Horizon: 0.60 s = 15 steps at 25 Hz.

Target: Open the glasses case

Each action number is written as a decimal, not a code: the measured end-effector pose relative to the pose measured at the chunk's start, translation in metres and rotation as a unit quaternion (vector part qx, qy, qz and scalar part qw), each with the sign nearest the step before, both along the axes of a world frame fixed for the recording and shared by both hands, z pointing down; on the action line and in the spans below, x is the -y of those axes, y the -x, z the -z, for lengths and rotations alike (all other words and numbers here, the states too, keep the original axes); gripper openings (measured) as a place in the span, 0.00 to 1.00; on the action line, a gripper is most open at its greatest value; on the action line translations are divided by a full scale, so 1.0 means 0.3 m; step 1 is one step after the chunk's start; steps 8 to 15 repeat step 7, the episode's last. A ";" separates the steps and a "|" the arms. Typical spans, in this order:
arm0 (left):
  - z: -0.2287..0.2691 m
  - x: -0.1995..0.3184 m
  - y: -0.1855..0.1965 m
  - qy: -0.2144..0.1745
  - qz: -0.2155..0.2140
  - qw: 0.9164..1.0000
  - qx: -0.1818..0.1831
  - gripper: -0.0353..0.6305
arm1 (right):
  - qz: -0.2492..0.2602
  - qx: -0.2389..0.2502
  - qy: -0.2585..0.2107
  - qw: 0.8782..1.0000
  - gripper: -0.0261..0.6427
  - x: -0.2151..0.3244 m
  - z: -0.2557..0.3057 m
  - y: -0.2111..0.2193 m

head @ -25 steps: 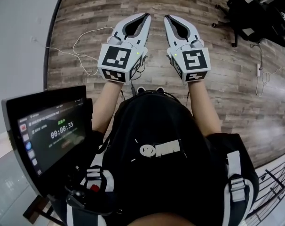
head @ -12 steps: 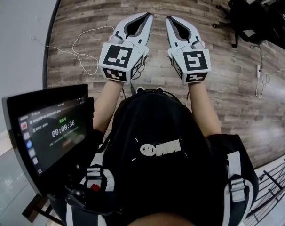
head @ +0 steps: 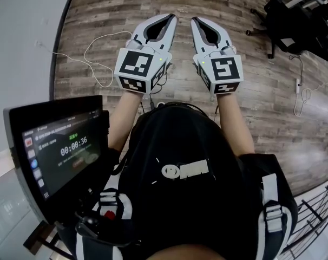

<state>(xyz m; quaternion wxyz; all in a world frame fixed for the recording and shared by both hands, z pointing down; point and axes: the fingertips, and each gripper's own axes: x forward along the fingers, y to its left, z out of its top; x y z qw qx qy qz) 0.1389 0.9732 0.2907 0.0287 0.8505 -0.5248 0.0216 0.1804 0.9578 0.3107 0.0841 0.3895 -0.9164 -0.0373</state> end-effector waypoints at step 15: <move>0.010 0.059 -0.013 -0.001 0.003 1.000 0.001 0.06 | 0.002 0.001 0.001 1.000 0.04 0.056 0.005 -0.018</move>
